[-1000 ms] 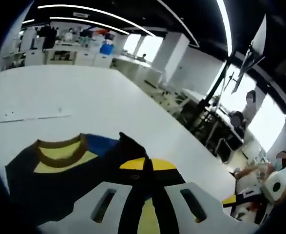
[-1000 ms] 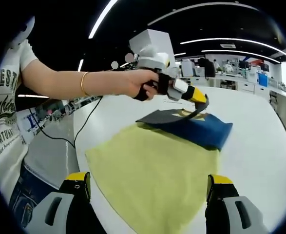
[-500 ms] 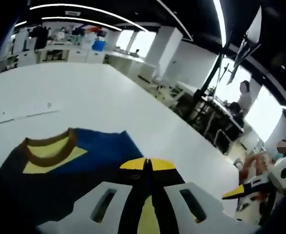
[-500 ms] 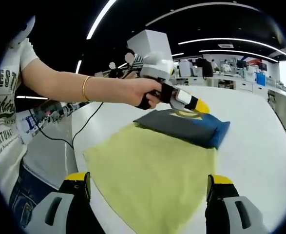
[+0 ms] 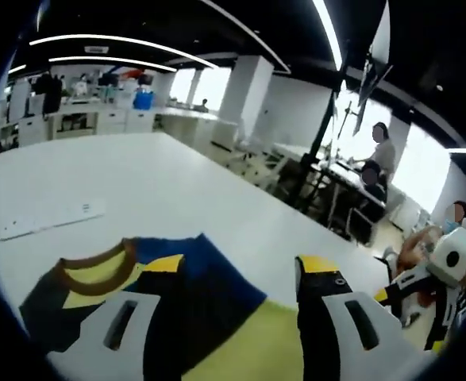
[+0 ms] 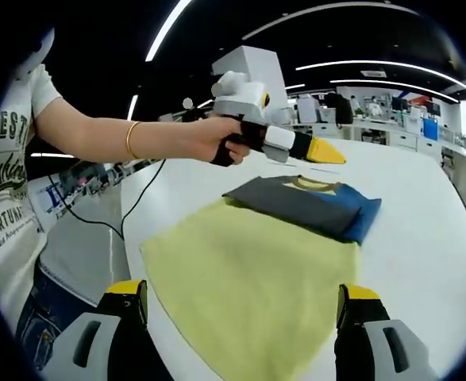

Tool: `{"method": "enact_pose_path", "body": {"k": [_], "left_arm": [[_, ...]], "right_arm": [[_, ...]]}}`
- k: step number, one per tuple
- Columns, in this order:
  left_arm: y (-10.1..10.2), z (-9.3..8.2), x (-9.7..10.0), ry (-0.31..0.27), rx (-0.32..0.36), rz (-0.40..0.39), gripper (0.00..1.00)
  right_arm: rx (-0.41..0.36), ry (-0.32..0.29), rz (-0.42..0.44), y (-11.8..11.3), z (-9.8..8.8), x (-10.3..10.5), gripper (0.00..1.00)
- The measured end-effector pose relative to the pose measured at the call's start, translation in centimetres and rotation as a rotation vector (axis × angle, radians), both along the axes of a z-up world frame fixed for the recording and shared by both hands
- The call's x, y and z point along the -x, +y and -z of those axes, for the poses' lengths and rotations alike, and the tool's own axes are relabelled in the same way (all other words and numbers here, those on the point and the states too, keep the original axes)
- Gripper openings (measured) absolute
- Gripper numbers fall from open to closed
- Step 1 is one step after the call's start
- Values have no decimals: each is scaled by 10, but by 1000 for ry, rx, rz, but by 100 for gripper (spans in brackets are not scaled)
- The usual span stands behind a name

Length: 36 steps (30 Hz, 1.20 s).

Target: Fold the garment on the visible template until the final outline fits inside the template.

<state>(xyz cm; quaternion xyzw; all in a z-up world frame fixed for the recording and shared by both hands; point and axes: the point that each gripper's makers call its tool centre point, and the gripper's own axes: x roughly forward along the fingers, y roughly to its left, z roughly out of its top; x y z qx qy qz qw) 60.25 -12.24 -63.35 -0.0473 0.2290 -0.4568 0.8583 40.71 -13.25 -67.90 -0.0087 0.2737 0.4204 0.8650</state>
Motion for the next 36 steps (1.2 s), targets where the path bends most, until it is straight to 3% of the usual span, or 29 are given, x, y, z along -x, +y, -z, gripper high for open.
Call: {"method": "enact_pose_path", "body": {"k": [7, 19, 36], "left_arm": [[18, -12, 14, -48, 13, 6, 78], [57, -16, 40, -81, -1, 11, 98], [116, -4, 91, -82, -50, -6, 99]], "right_arm": [[11, -3, -30, 4, -3, 1, 99], [48, -12, -81, 7, -3, 5, 99], [82, -11, -111, 11, 0, 18, 99]]}}
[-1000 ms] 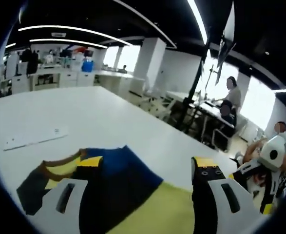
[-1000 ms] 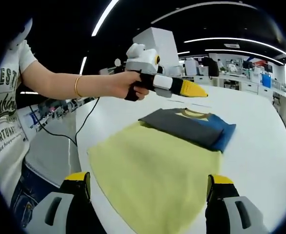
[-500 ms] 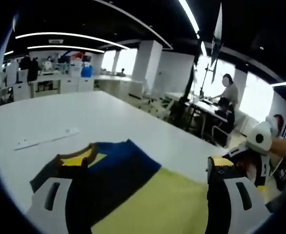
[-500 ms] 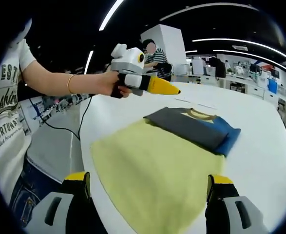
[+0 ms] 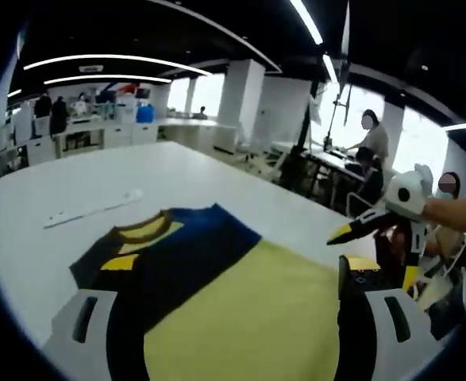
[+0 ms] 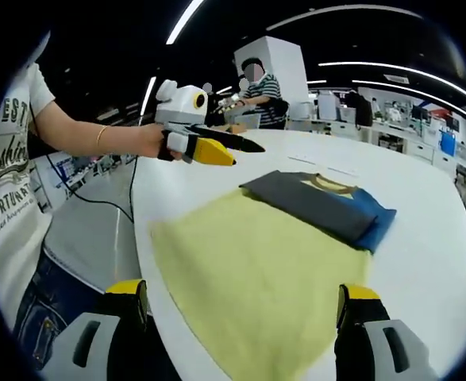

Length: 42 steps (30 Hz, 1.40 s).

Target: Fold the garment on the visible template until the final outline fits inside the template.

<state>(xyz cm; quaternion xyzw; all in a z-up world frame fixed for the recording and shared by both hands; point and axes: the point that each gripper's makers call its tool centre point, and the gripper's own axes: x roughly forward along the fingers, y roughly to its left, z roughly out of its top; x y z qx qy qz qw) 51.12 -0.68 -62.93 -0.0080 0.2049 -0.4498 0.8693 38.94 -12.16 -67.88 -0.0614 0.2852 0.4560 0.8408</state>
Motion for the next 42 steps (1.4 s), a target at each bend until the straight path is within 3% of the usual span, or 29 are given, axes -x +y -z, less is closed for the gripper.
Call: {"method": "enact_pose_path", "body": {"k": [10, 26, 37, 42], "left_arm": [[35, 9, 32, 12, -25, -26, 97], [81, 46, 83, 57, -104, -23, 84], [100, 72, 118, 94, -174, 33, 69], [108, 84, 133, 115, -219, 64, 61]], "right_arm": [[26, -1, -6, -2, 8, 6, 99], [56, 6, -5, -2, 24, 20, 97], [92, 21, 1, -10, 36, 30, 86], [123, 27, -1, -16, 42, 33, 75]]}}
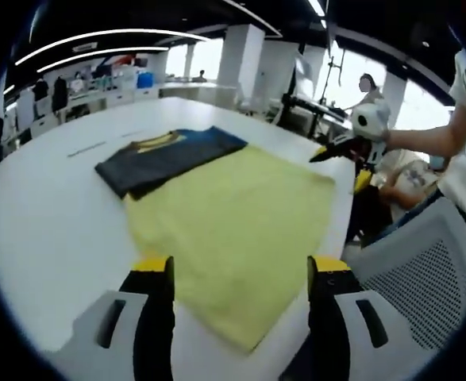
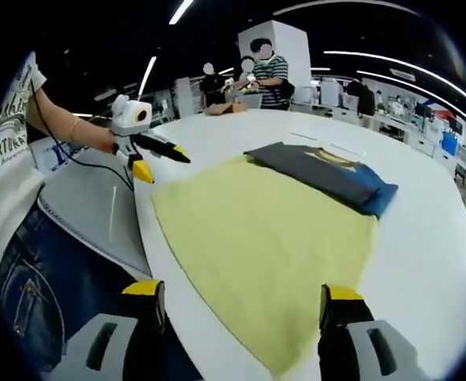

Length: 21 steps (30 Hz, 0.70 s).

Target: Fold the garment on the visible template until the final outline fits inside the template.

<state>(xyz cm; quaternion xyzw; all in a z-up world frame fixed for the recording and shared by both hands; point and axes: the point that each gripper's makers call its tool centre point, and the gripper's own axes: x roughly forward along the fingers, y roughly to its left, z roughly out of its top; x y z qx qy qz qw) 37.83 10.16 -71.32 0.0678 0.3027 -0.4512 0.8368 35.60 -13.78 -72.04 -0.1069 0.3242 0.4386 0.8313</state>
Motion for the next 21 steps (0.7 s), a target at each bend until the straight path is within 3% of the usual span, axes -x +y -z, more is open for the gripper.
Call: {"method": "enact_pose_path", "body": {"k": [14, 21], "left_arm": [[12, 25, 26, 35, -120, 101, 45], [19, 32, 31, 19, -182, 130, 34]], "right_arm": [[92, 20, -26, -21, 16, 4, 52], [164, 30, -74, -30, 26, 8, 45]]}}
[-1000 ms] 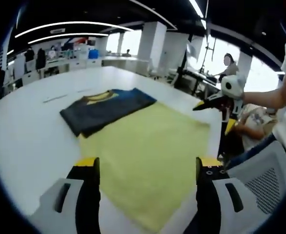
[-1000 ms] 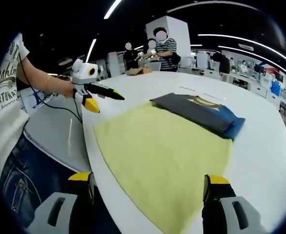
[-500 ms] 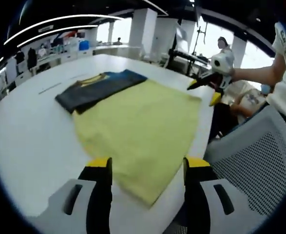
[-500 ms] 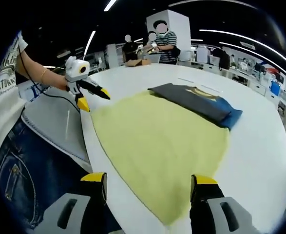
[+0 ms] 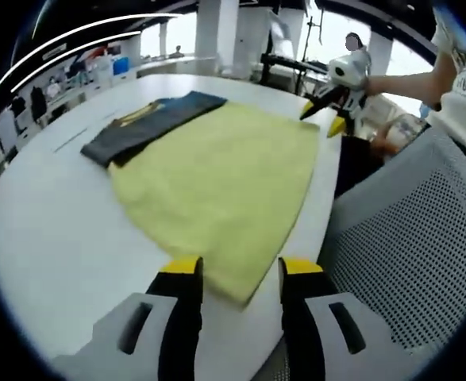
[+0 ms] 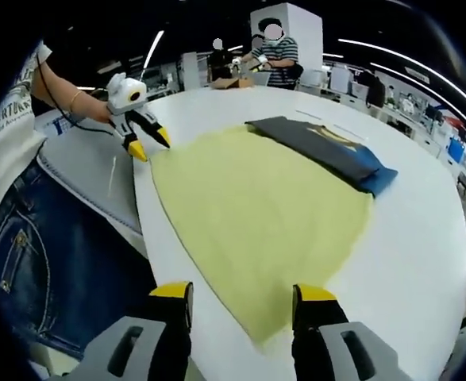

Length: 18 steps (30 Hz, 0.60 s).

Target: Fold the garment on the visible template until the final outline fits inside the template.

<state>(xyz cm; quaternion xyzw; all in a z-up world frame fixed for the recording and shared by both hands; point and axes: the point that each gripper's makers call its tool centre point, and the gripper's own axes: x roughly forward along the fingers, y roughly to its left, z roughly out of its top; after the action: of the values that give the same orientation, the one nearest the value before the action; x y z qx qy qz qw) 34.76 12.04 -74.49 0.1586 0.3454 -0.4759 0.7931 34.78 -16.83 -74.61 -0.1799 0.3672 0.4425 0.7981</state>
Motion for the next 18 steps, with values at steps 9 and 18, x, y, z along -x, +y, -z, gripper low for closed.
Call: {"method": "enact_pose_path", "body": {"k": [9, 18], "left_arm": [[10, 11, 5, -32, -116, 88, 27], [10, 11, 4, -53, -135, 100, 24]], "right_arm": [[61, 13, -33, -13, 6, 0, 35], [142, 10, -119, -21, 12, 1, 29]]}}
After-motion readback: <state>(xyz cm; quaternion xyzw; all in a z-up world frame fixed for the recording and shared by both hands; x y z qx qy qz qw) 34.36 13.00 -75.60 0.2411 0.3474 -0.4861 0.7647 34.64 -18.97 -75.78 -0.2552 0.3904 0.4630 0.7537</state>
